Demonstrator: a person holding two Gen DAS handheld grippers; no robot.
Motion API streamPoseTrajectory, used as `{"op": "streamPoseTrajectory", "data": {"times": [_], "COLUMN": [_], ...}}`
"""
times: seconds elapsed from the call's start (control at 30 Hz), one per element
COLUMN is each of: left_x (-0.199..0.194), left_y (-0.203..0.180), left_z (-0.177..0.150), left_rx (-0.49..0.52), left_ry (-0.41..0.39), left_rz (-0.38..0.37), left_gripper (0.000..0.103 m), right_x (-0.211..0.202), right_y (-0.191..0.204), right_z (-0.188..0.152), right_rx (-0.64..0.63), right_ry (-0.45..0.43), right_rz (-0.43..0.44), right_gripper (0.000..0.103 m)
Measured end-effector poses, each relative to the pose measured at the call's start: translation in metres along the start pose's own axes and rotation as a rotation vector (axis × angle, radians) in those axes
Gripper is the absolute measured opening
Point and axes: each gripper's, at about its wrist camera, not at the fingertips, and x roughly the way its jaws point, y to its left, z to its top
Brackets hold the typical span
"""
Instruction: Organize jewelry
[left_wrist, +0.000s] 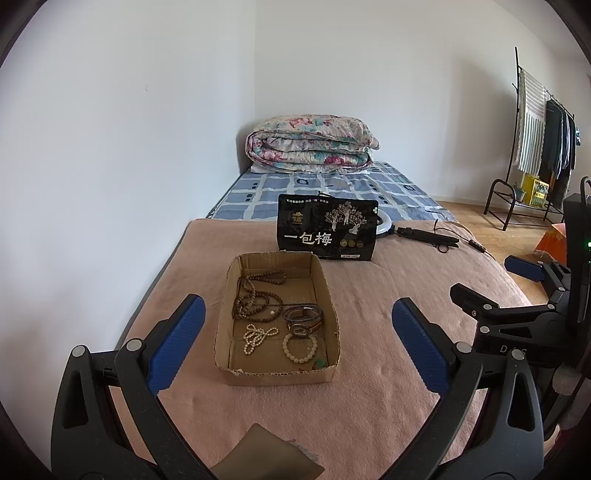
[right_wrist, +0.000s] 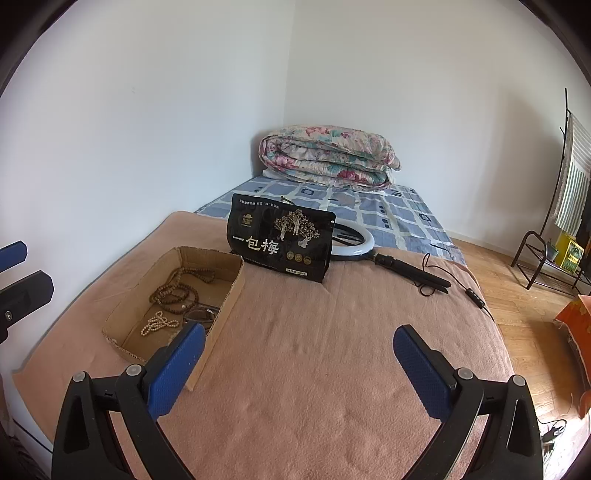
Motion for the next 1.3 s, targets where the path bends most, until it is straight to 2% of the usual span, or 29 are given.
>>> {"op": "streamPoseTrajectory", "data": {"times": [1.3], "left_x": [-0.0016], "left_y": [-0.0077], "left_z": [-0.0050], "left_rx": [0.001], "left_ry": [0.003], "left_rz": [-0.002], "left_gripper": [0.103], "right_x": [-0.0003], "right_y": [-0.0011], "right_z": [-0.0023], "right_rx": [0.001], "right_ry": [0.004], "right_rz": [0.003], "right_gripper": [0.103]}}
